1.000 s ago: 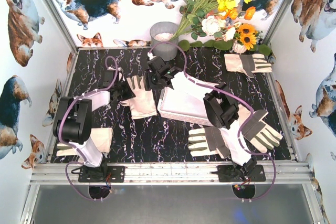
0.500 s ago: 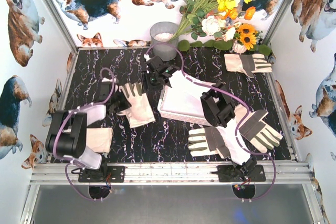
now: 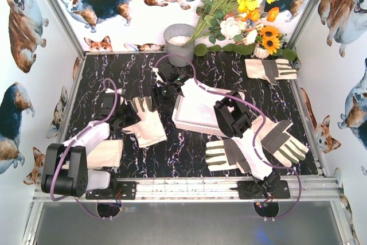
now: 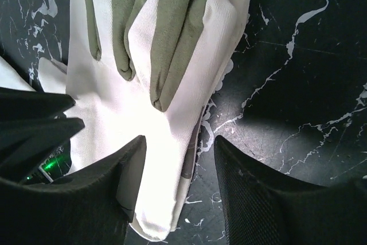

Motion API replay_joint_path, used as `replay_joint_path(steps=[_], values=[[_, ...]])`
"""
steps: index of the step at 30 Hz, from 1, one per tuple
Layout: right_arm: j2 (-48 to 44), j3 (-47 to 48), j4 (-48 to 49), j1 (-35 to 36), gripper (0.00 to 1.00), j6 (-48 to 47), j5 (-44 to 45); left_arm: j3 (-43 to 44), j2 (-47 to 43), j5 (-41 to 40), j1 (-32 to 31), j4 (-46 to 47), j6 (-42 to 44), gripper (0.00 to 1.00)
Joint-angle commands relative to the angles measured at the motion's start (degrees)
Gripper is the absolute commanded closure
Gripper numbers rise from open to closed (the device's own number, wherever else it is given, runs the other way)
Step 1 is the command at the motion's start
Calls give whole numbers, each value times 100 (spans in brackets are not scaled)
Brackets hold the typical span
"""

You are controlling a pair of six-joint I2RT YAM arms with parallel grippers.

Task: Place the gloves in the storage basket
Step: Pick up the glove from the center of the board.

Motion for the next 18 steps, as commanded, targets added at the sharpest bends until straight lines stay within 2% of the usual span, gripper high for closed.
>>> replay_joint_path(steps=[1, 8, 18], values=[[126, 395, -129, 46, 48, 17, -134, 125, 161, -96, 205, -366, 103, 76], [267, 397, -242, 89, 48, 133, -118, -52, 498, -224, 222, -239, -75, 81], [579, 484, -87, 203, 49, 496, -624, -467, 520, -315, 222, -88, -223, 81]])
